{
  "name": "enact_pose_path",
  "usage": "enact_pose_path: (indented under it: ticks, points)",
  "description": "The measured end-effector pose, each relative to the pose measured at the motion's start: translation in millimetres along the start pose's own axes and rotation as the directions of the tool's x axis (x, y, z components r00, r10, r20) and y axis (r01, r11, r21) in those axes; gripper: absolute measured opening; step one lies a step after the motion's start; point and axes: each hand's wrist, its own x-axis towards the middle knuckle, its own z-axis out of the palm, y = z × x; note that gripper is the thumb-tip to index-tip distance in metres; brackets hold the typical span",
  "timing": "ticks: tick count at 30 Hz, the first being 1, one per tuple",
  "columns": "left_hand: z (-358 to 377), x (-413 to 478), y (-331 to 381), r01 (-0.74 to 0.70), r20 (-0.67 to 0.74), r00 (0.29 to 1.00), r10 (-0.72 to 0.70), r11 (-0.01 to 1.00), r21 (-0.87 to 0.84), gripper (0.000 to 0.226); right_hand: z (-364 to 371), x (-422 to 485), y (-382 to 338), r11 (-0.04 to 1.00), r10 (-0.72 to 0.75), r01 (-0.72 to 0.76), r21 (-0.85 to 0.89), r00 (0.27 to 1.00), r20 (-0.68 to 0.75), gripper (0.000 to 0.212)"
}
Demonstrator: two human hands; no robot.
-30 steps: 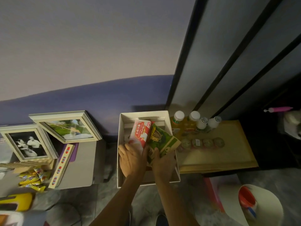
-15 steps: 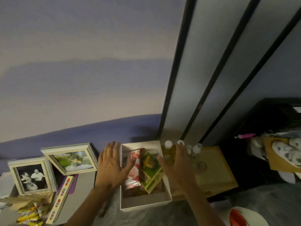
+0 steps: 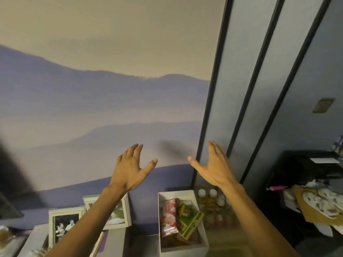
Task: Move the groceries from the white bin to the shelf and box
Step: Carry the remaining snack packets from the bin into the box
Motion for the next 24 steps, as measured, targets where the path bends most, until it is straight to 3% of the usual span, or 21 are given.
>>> enact_pose_path:
  ticks: [5, 10, 16, 24]
  points:
    - [-35.8, -53.4, -9.8, 0.088, -0.097, 0.991, -0.088, 0.996, -0.005, 0.102, 3.4, -16.5, -48.2, 0.985, -0.172, 0.172, 0.012, 0.984, 0.046, 0.112]
    - [-74.2, -134.7, -25.6, 0.284, -0.219, 0.937, -0.272, 0.959, 0.021, 0.101, 21.2, -38.8, -99.5, 0.928, -0.371, 0.361, 0.092, 0.916, 0.153, 0.109]
    - [-115.0, -266.4, -42.9, 0.561, -0.343, 0.792, -0.505, 0.823, 0.083, 0.099, 54.2, -100.3, -173.6, 0.781, -0.624, 0.572, 0.25, 0.723, 0.296, 0.114]
    - [-177.8, -431.5, -82.6, 0.825, -0.468, 0.528, -0.708, 0.559, 0.085, 0.105, 113.1, -213.5, -287.7, 0.597, -0.799, 0.682, 0.422, 0.457, 0.391, 0.113]
